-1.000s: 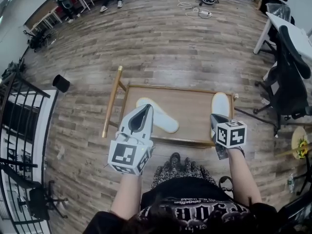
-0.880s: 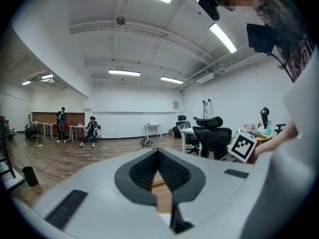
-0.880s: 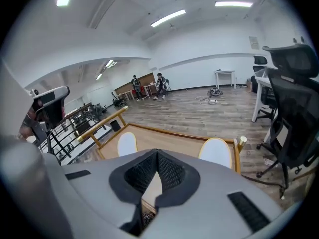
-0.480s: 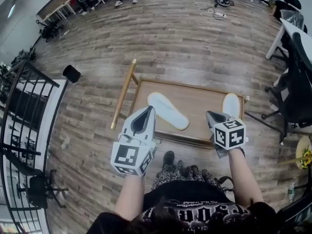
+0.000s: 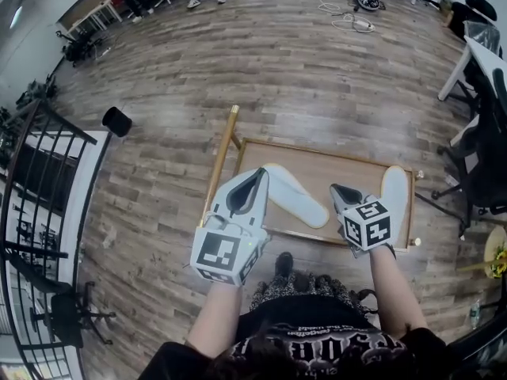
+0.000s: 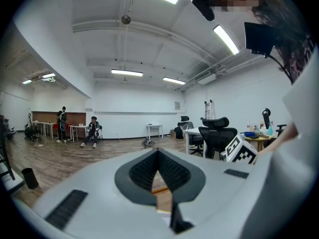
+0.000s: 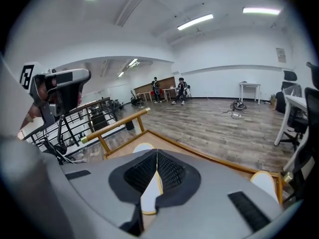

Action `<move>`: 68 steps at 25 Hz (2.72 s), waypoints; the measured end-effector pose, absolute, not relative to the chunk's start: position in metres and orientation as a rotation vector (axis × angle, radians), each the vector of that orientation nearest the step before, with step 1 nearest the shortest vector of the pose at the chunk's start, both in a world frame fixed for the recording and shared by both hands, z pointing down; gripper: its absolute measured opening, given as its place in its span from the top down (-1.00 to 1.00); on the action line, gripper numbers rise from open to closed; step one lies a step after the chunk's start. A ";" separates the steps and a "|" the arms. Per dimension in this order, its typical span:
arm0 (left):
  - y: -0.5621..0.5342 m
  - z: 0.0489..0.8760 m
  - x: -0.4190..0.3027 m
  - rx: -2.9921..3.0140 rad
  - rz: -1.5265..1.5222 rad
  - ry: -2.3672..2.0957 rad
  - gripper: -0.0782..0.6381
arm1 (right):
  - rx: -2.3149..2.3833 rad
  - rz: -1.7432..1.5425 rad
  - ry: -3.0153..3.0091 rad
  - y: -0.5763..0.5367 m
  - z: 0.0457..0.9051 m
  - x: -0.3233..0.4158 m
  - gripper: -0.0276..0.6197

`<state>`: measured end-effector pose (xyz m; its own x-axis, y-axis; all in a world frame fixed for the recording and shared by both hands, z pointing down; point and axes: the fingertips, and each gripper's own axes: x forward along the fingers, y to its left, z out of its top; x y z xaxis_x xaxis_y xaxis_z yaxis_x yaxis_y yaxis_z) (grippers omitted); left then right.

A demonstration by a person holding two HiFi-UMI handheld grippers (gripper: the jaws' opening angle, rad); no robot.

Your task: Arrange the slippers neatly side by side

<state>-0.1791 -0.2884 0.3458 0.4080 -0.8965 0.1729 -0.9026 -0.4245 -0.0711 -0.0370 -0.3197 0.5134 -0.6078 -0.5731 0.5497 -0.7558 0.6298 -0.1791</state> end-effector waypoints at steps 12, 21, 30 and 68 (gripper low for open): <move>-0.318 0.368 -0.232 2.612 0.319 -1.586 0.81 | 0.862 0.550 -2.331 -0.337 0.583 -0.127 0.68; -0.328 0.377 -0.259 2.611 0.360 -1.561 0.81 | 0.745 0.461 -2.206 -0.340 0.633 -0.152 0.57; -0.328 0.390 -0.276 2.610 0.401 -1.557 0.81 | 0.762 0.435 -2.114 -0.339 0.663 -0.160 0.58; -0.329 0.361 -0.147 2.796 0.337 -1.344 0.81 | 1.389 0.915 -1.897 -0.340 0.594 0.069 0.87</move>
<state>-0.1466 -0.3292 0.3613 0.6059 -0.7693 0.2027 -0.7739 -0.6290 -0.0741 0.0693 -0.3396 0.5944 -0.2644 -0.5407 0.7986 -0.9616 0.2113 -0.1753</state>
